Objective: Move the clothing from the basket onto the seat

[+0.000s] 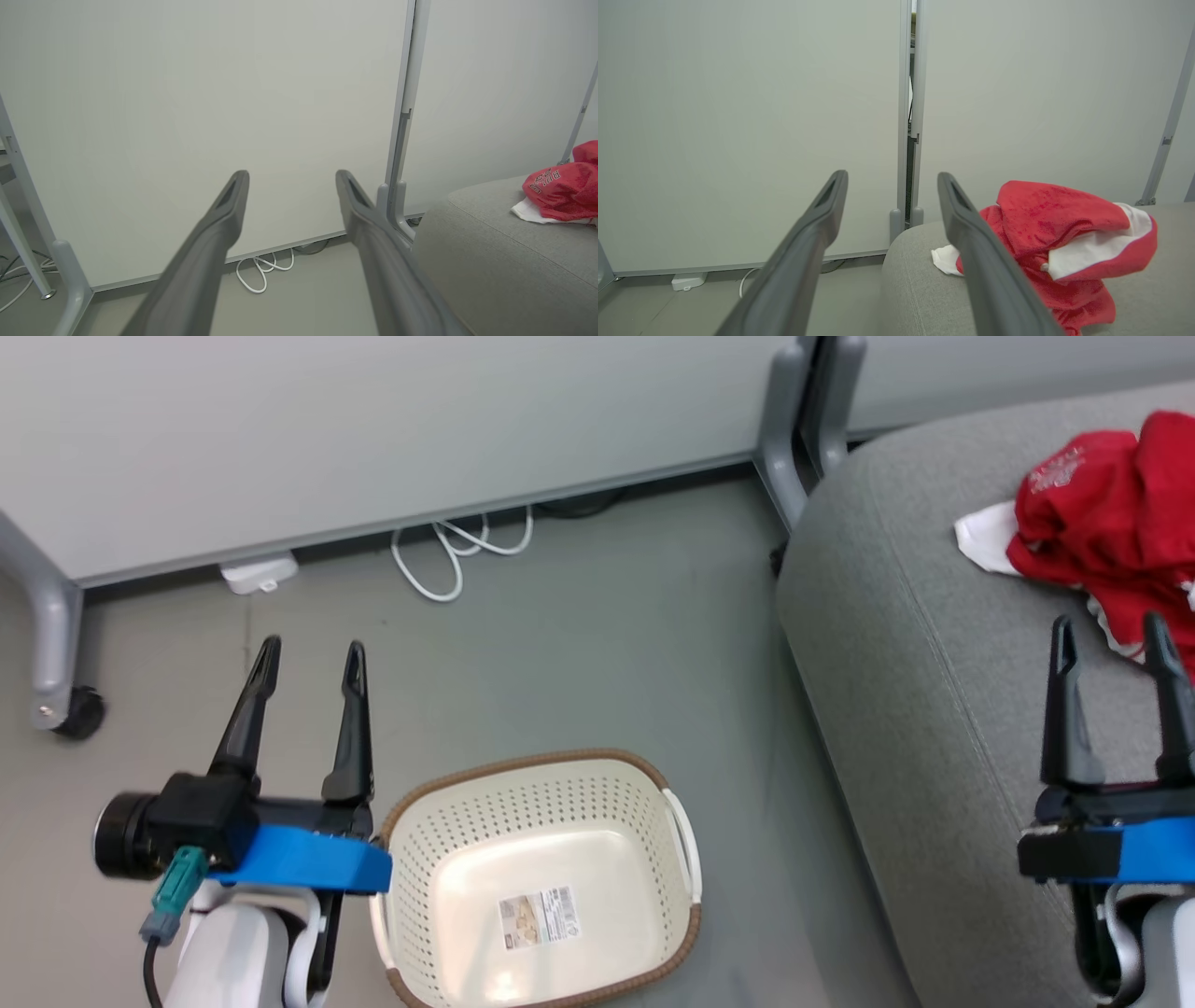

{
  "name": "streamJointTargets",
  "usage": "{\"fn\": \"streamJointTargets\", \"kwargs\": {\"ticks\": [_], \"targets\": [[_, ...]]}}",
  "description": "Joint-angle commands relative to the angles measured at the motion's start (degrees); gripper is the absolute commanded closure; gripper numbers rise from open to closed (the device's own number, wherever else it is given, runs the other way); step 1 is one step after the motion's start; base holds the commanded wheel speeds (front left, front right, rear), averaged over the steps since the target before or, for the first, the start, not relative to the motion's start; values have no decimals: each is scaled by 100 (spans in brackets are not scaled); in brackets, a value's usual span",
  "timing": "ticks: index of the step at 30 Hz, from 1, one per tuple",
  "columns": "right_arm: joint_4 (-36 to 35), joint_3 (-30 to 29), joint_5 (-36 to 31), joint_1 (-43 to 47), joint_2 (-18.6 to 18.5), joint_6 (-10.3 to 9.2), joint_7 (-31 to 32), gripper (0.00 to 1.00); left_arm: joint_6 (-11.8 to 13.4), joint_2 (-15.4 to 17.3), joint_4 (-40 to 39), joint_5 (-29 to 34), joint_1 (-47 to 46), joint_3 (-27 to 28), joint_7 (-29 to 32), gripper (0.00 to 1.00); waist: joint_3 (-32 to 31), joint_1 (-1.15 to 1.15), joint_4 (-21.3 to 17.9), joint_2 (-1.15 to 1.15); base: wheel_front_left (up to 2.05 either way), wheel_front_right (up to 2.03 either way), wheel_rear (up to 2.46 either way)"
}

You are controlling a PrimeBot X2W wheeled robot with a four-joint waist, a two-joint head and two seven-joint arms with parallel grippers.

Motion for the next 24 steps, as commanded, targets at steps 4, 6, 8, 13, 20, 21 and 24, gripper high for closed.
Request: {"fn": "streamJointTargets", "kwargs": {"ticks": [4, 6, 8, 13, 20, 21, 24], "targets": [[91, 106, -22, 343, 81, 1, 0, 0, -53, -169, 87, 172, 410, 371, -26, 0, -468, 2, 399, 0, 0, 0, 0], [149, 167, -17, 430, 115, 1, 0, 0, -83, -211, 126, 234, 517, 487, -27, 0, -531, 2, 469, 0, 0, 0, 0], [216, 228, -9, 499, 143, 1, 1, 0, -113, -265, 156, 277, 614, 590, -27, 0, -578, 2, 527, 0, 0, 0, 0], [416, 452, -44, 585, 214, 1, 0, 0, -188, -372, 264, 423, 820, 757, -27, 0, -684, 2, 628, 0, 0, 0, 0], [754, 742, -66, 642, 280, 1, 0, 0, -265, -491, 388, 562, 990, 866, -27, 0, -782, 2, 717, 0, 0, 0, 0], [823, 779, -65, 650, 281, 1, 1, 0, -269, -501, 413, 567, 987, 874, -27, 0, -782, 2, 732, 0, 0, 0, 0], [925, 829, -74, 614, 287, 1, 0, 0, -298, -531, 465, 594, 950, 921, -27, 0, -770, 2, 760, 0, 0, 0, 0]]}}
